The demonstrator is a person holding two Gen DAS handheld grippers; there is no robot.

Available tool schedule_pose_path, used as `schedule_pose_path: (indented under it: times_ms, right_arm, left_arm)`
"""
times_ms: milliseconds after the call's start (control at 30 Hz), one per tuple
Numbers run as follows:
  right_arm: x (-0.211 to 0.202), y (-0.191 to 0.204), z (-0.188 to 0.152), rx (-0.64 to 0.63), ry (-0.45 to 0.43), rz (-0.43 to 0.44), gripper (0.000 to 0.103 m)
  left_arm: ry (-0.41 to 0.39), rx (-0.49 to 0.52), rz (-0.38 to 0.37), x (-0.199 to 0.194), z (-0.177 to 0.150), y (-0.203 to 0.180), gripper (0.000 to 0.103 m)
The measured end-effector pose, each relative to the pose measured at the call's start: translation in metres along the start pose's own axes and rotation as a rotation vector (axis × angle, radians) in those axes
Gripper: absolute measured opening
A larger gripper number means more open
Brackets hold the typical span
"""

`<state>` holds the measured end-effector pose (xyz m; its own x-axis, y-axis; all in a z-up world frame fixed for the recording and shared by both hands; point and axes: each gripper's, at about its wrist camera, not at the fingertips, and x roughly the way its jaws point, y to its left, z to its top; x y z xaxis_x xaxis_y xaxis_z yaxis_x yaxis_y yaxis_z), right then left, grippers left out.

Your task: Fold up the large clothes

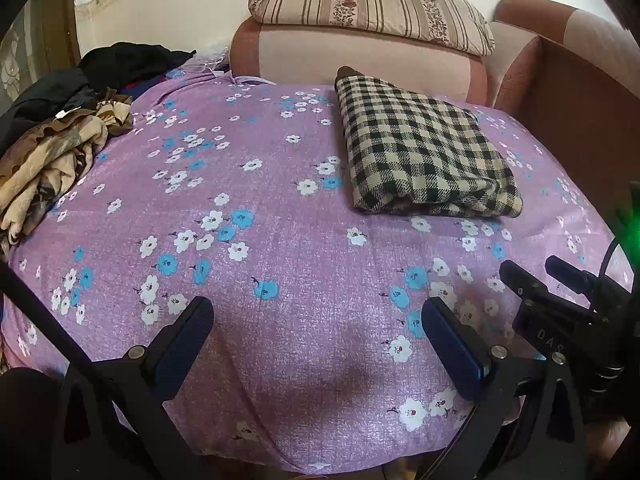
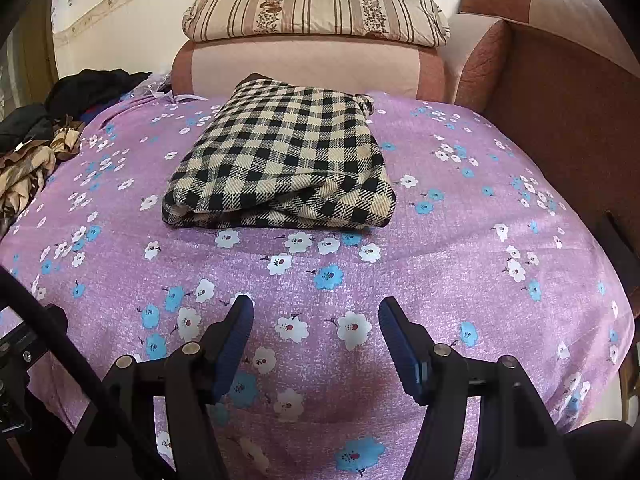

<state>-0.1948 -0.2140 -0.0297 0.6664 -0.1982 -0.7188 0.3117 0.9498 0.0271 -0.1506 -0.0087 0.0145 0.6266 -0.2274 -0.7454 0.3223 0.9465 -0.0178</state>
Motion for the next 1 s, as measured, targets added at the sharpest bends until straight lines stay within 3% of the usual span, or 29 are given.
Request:
schedule_pose_path:
  times_ms: [400,700,1000]
  right_arm:
    - [-0.006,0.0,0.002,-0.003,-0.033,-0.018,0.07]
    - [-0.024,-0.002,0.007,-0.008,-0.127,-0.074,0.072]
    - [-0.037,-0.02,0.009,0.05,-0.15,-0.099,0.073]
  left_arm:
    - [-0.023,0.015,0.011,-0.005,0.0,-0.001,0.103]
    - [-0.088,0.041,0.023,-0.022,0.002,-0.009,0.103]
    - [-0.097,0.07,-0.015,-0.035,-0.001,-0.021,0.103]
